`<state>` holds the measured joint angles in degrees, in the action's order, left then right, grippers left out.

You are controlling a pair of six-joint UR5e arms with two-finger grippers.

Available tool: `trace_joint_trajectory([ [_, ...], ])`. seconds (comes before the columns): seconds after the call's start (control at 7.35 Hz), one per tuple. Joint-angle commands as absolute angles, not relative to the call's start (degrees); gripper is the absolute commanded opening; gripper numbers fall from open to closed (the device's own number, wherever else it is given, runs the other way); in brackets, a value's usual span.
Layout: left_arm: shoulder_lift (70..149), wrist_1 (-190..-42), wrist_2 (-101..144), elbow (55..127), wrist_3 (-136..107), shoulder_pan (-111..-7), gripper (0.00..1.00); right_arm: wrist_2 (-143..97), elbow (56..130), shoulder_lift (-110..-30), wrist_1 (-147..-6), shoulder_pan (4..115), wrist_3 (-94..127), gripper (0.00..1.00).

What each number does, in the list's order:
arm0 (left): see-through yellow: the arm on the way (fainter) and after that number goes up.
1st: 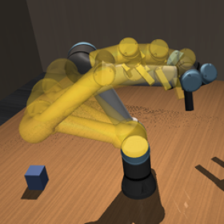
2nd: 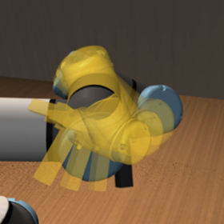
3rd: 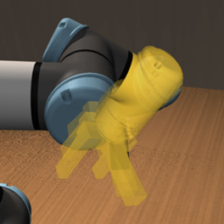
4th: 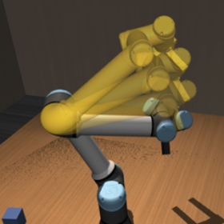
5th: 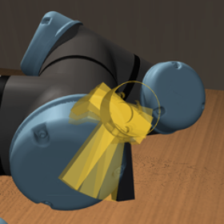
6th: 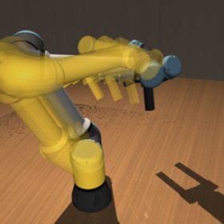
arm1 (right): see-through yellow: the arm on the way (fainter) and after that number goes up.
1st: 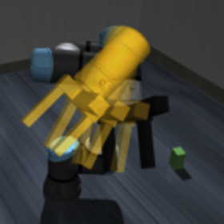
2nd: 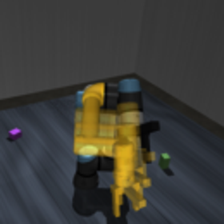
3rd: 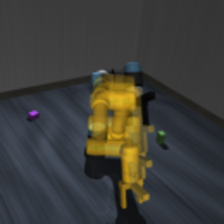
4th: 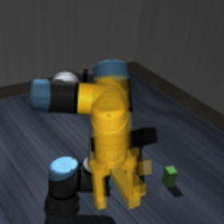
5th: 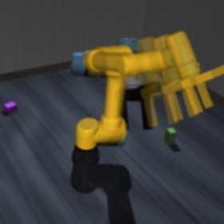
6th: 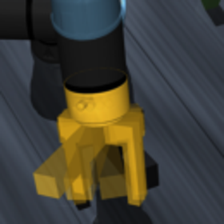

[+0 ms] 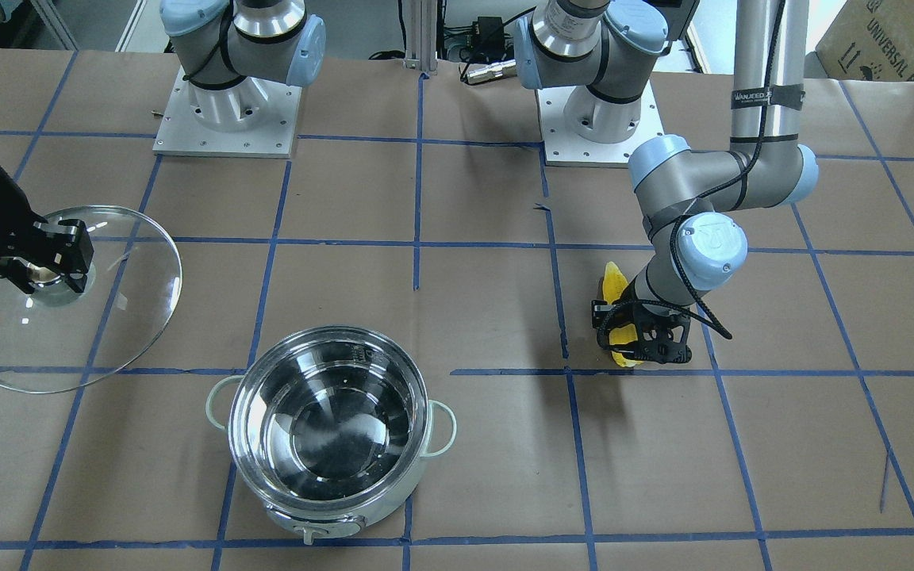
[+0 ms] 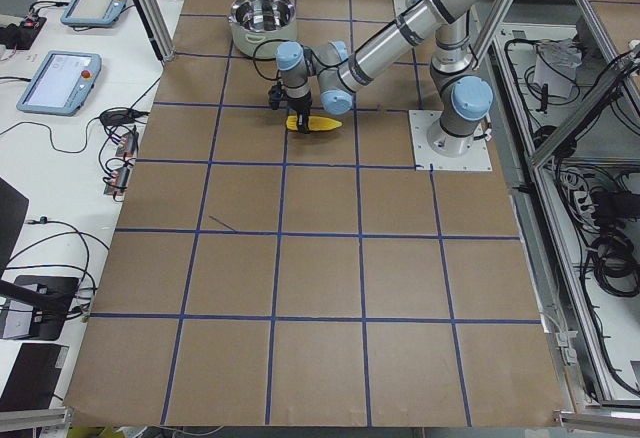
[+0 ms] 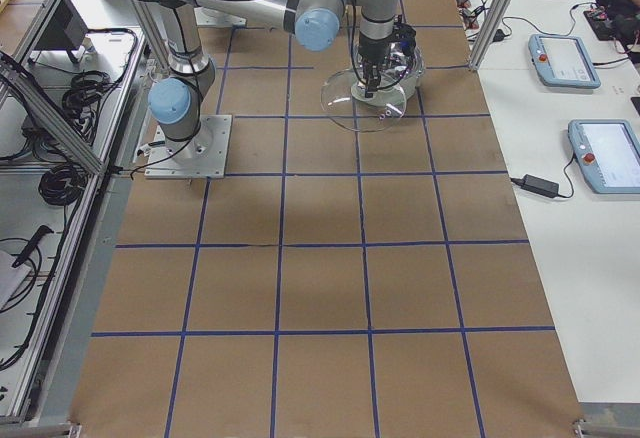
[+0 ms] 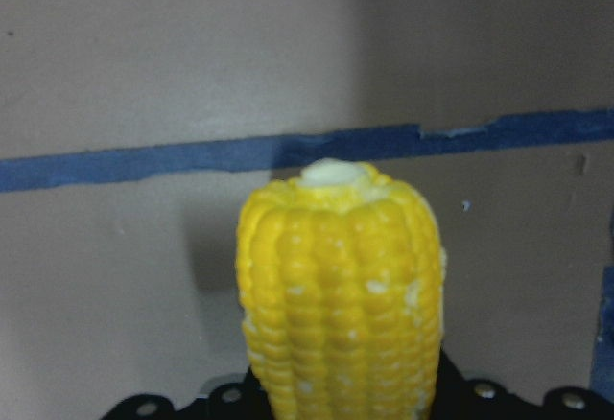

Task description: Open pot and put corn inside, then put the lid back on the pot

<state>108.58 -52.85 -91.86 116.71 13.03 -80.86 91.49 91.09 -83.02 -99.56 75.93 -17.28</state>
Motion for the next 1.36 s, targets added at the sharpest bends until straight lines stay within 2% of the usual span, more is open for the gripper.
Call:
trace_joint_trajectory([
  [0.0,108.54,-54.14,-91.49,113.58,9.26,-81.73,0.07,91.49,91.32,-81.66,-100.89,75.94,-17.4,0.42],
  [0.27,108.72,-57.12,-85.55,106.65,1.79,-86.1,0.07,91.14,91.41,-81.56,-101.69,76.02,-17.32,0.42],
  [0.54,111.08,-63.51,-85.34,95.43,-3.68,-92.52,0.07,90.97,91.14,-80.25,-101.78,76.03,-16.88,0.42],
  [0.95,120.2,-69.42,-84.99,74.16,-12.99,-104.65,0.07,90.44,90.79,-80.16,-101.87,76.2,-16.87,0.42],
  [1.22,128.81,-69.52,-85.86,63.86,-16.42,-108.52,0.07,90.44,90.7,-79.98,-101.78,76.38,-17.05,0.43],
])
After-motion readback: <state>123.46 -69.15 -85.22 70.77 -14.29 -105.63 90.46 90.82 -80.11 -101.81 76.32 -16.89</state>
